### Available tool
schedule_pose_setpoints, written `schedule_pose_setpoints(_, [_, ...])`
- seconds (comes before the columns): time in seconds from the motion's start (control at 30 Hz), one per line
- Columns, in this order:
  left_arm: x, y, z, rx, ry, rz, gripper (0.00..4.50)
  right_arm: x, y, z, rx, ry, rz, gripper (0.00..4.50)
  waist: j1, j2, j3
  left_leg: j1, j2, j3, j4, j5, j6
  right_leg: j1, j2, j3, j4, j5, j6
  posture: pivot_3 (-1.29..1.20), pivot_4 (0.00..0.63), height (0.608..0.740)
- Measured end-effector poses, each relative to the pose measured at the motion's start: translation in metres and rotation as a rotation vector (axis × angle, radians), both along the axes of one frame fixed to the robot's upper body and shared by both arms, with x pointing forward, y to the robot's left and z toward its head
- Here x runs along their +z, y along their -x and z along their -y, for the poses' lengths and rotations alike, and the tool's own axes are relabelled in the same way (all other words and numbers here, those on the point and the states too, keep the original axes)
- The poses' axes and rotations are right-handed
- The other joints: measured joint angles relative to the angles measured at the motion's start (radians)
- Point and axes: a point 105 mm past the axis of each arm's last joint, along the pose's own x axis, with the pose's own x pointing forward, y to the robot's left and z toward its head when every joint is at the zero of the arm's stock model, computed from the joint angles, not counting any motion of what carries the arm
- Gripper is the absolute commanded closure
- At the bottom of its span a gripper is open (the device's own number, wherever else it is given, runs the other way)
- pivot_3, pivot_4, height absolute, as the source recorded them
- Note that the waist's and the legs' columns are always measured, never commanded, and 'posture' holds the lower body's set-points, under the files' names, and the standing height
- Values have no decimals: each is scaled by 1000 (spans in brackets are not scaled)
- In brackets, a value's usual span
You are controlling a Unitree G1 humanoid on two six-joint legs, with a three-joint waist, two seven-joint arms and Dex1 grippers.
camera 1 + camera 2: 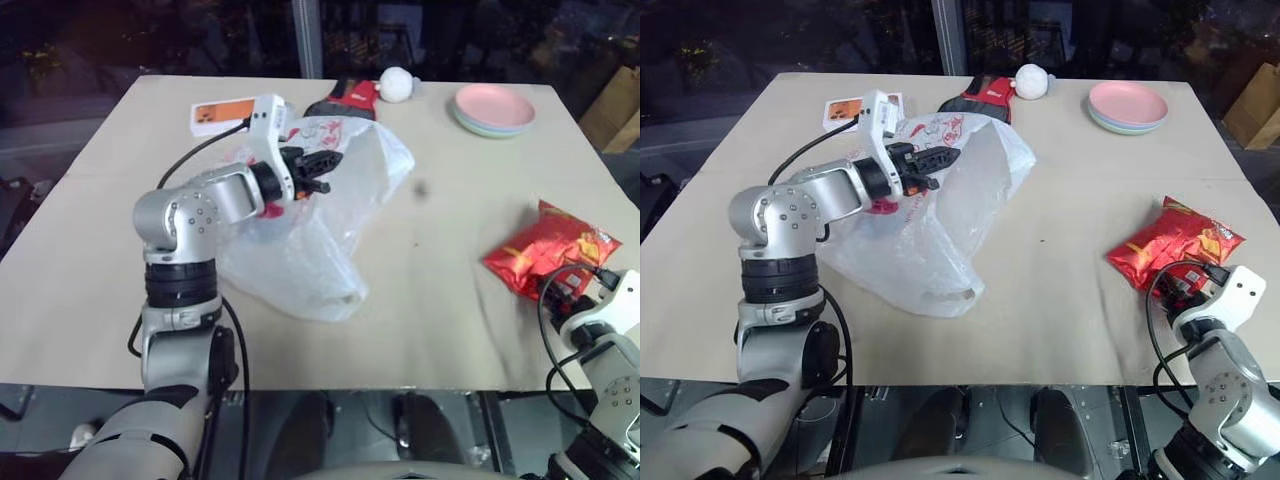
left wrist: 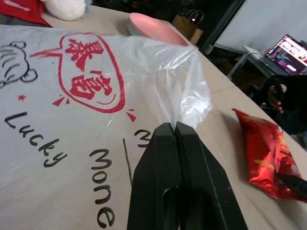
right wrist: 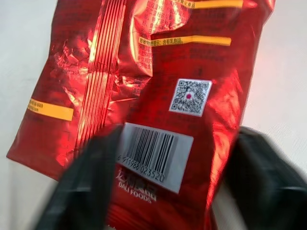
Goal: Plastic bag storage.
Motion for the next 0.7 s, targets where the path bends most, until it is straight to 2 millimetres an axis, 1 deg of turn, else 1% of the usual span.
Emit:
schedule_pose_setpoints(0.07, [2, 1, -2, 5, 4, 6, 4500, 2, 0, -2, 17, 14, 20, 3652, 0, 0, 0, 0, 0, 0, 0, 0, 0, 0, 0, 0, 0, 0, 0, 0, 150, 740])
schedule_pose_setpoints(0.13, [3, 1, -2, 5, 4, 10, 4500, 4, 1, -4, 42, 32, 35, 4344, 0, 0, 0, 0, 0, 0, 0, 0, 0, 0, 0, 0, 0, 0, 0, 0, 150, 740])
schedule_pose_setpoints(0.17, [3, 1, -3, 7, 4, 9, 4500, 5, 2, -6, 58, 42, 45, 4479, 0, 0, 0, 0, 0, 0, 0, 0, 0, 0, 0, 0, 0, 0, 0, 0, 150, 740])
schedule_pose_setpoints(0.33, [1, 2, -10, 19, 7, 4, 4500, 16, 10, -25, 201, 85, 99, 4479, -2, 0, 0, 0, 1, 0, 0, 0, 0, 0, 1, 0, 0, 0, 0, 0, 150, 740])
schedule_pose_setpoints(0.4, [5, 3, -14, 10, 9, 18, 4500, 43, 15, -62, 414, 88, 205, 4479, -9, 2, 1, 0, 2, 0, 0, 0, 0, 0, 2, 1, 0, -1, 2, 0, 150, 740])
schedule_pose_setpoints(0.47, [7, 5, -14, -11, 12, 23, 4500, 56, 17, -85, 550, 90, 253, 4479, -14, 2, 1, 0, 2, 0, 0, 0, 0, 0, 2, 1, 0, -2, 3, 0, 150, 740])
schedule_pose_setpoints(0.5, [8, 7, -17, -25, 7, 30, 4500, 63, 18, -105, 670, 82, 269, 4479, -17, 2, 1, 1, 3, 0, 1, 0, 0, 0, 2, 1, 0, -2, 3, 0, 150, 740])
schedule_pose_setpoints(0.6, [12, 11, -19, -55, 9, 39, 4500, 71, 21, -141, 881, 61, 286, 4479, -21, 2, 1, 1, 3, 1, 0, 0, 0, 0, 3, 1, 0, -2, 3, 0, 150, 740])
schedule_pose_setpoints(0.63, [13, 12, -19, -69, 9, 42, 4500, 76, 23, -156, 982, 57, 298, 4479, -20, 2, 1, 1, 3, 1, 0, 0, 0, 0, 3, 1, 0, -2, 3, 0, 150, 740])
schedule_pose_setpoints(0.67, [14, 13, -20, -75, 7, 45, 4500, 78, 26, -167, 1055, 56, 303, 4479, -20, 2, 1, 0, 3, 0, 0, 0, 0, 0, 3, 1, 0, -2, 3, 0, 150, 740])
schedule_pose_setpoints(0.7, [15, 13, -21, -75, 4, 47, 4500, 80, 27, -173, 1103, 52, 306, 4479, -20, 1, 1, 0, 3, 0, 0, 0, 0, 0, 3, 1, 0, -2, 3, 0, 150, 740])
